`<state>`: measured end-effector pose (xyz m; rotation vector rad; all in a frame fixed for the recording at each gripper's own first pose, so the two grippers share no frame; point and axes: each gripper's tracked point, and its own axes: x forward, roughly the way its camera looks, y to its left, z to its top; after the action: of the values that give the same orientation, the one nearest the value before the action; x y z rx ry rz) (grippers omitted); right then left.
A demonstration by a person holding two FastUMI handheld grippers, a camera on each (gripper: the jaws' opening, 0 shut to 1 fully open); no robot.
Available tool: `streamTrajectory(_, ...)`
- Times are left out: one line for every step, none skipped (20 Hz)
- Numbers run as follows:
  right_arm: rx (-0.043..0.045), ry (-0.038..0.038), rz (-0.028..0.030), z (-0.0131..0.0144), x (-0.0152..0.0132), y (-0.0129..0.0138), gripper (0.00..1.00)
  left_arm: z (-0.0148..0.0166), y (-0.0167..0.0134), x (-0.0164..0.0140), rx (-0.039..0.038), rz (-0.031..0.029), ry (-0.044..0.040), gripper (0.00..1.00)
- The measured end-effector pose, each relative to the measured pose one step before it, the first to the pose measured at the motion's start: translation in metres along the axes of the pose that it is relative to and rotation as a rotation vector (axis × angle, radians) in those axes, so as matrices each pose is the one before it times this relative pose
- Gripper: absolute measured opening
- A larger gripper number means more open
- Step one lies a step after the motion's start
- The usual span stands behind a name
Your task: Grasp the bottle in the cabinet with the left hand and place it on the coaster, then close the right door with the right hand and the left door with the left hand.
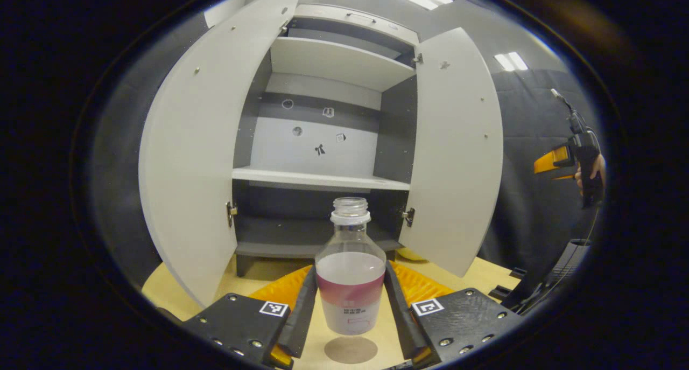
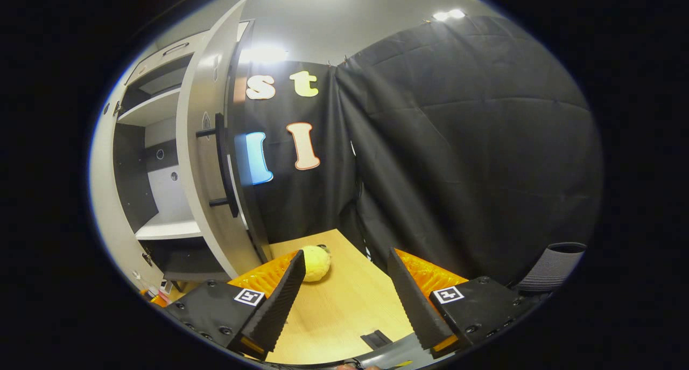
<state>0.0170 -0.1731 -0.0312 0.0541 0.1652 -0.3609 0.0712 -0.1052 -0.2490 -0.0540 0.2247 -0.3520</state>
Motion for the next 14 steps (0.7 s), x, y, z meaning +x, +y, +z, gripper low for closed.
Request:
streamTrajectory(-0.00458, 0.00489, -0.00092, -0.00144, -0.00215, 0.00087, 0.98, -0.01069, -0.00093, -0.00085, 0.00124, 0.00156, 0.00692, 0.68)
streamTrajectory(-0.00437, 0.00436, 0.002, -0.00177, -0.00151, 0.0021, 0.98, -0.00952, 0.00028, -0.00021, -0.0092, 0.0052, 0.00949, 0.68)
streamTrajectory(-0.0049, 0.00298, -0.00148, -0.00039, -0.00168, 0.00078, 0.98, -0.01012, 0.00148, 0.00017, -0.01876, 0.00603, 0.01119, 0.68)
streamTrajectory(-0.00148, 0.00456, -0.0054, -0.00179, -0.00179, -0.00146, 0.98, -0.00994, 0.00048, -0.00044, -0.01907, 0.00352, 0.01028, 0.68)
streamTrajectory(0.00412, 0.00637, -0.00441, -0.00109, -0.00199, -0.00099, 0.98, -0.00808, -0.00014, 0.0012, -0.00772, 0.00023, 0.00572, 0.68)
streamTrajectory(0.00954, 0.0133, -0.00859, -0.00314, -0.0015, -0.00228, 0.98, -0.00739, 0.00018, 0.003, 0.00562, 0.00104, 0.00634, 0.68)
streamTrajectory(0.01116, 0.01545, -0.00804, -0.00314, -0.00139, -0.00192, 0.98, -0.00736, 0.00121, 0.00196, 0.01173, -0.00071, 0.00573, 0.68)
streamTrajectory(0.01034, 0.01242, -0.0087, -0.00184, -0.00093, -0.00113, 0.98, -0.00584, 0.00018, 0.00031, 0.01491, -0.00179, 0.00505, 0.68)
streamTrajectory(0.00881, 0.01223, -0.00849, -0.00228, -0.00066, -0.00104, 0.98, -0.00543, -0.00146, 0.0023, 0.01503, -0.00502, 0.00722, 0.68)
streamTrajectory(0.00701, 0.01076, -0.00506, -0.00251, -0.00144, -0.00042, 0.98, -0.00276, -0.00162, 0.00148, 0.00937, -0.00811, 0.00127, 0.68)
streamTrajectory(0.00493, 0.00706, -0.00565, -0.00082, -0.00207, 0.00002, 0.98, -0.00258, -0.00361, 0.00184, 0.00283, -0.01595, -0.00374, 0.68)
streamTrajectory(0.00332, 0.0056, -0.00653, -0.00286, -0.00133, -0.00156, 0.98, -0.00171, -0.00333, 0.00153, 0.01002, -0.01162, -0.00412, 0.68)
streamTrajectory(0.00138, 0.00553, -0.00635, -0.00114, -0.00172, -0.001, 0.98, -0.00395, -0.00129, 0.00176, 0.02453, -0.00198, 0.00114, 0.68)
streamTrajectory(0.00072, 0.00502, -0.00767, -0.00164, -0.0004, -0.00115, 0.98, -0.00499, -0.00086, 0.0017, 0.02732, -0.00035, 0.00642, 0.68)
